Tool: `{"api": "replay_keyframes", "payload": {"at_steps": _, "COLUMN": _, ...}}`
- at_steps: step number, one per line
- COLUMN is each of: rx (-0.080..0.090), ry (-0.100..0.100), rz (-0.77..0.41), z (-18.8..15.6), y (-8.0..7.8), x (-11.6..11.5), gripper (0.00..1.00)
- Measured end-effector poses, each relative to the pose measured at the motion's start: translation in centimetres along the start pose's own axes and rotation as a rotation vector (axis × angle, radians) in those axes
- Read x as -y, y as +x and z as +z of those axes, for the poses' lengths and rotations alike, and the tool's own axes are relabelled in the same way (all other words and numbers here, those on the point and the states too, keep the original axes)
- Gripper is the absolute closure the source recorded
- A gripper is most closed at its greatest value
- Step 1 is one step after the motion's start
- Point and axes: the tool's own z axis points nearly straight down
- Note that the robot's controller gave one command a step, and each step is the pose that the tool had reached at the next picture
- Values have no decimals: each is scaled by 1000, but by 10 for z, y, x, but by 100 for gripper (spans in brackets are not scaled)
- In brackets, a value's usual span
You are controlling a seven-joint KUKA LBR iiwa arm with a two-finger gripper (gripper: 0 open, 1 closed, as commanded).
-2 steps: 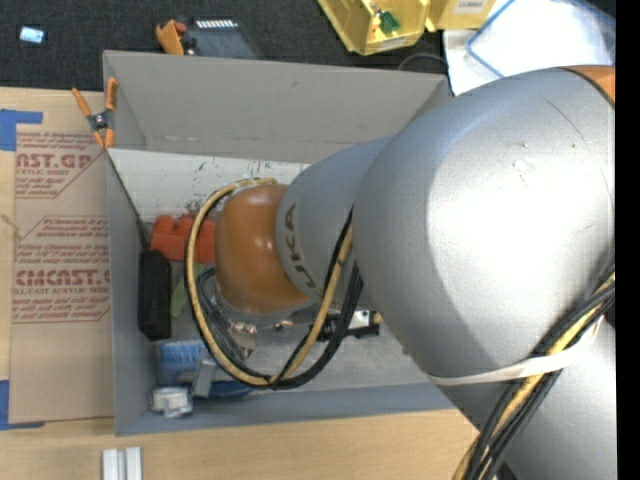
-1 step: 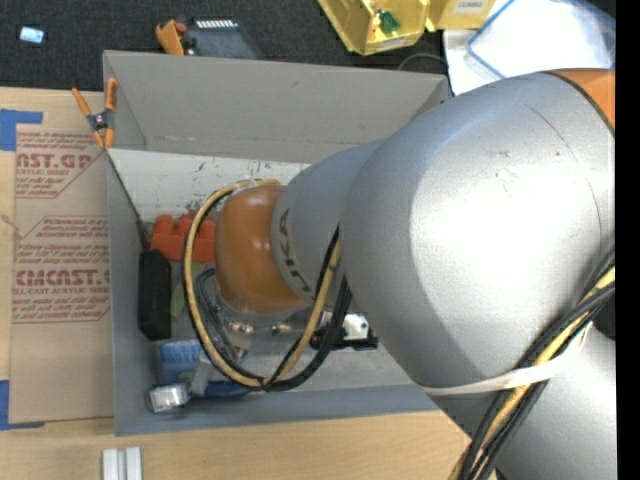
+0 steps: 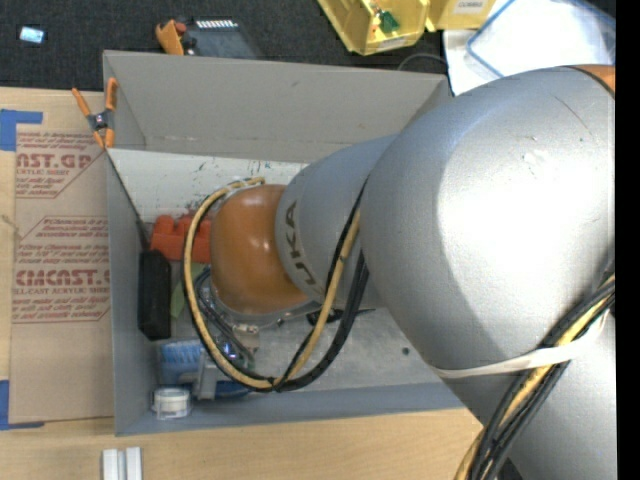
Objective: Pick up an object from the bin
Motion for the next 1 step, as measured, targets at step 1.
{"api": "replay_keyframes", "payload": {"at_steps": 1, "rx": -3, "ry": 8, "rz": 370, "z": 2, "y": 4, "x": 12, "gripper": 0}}
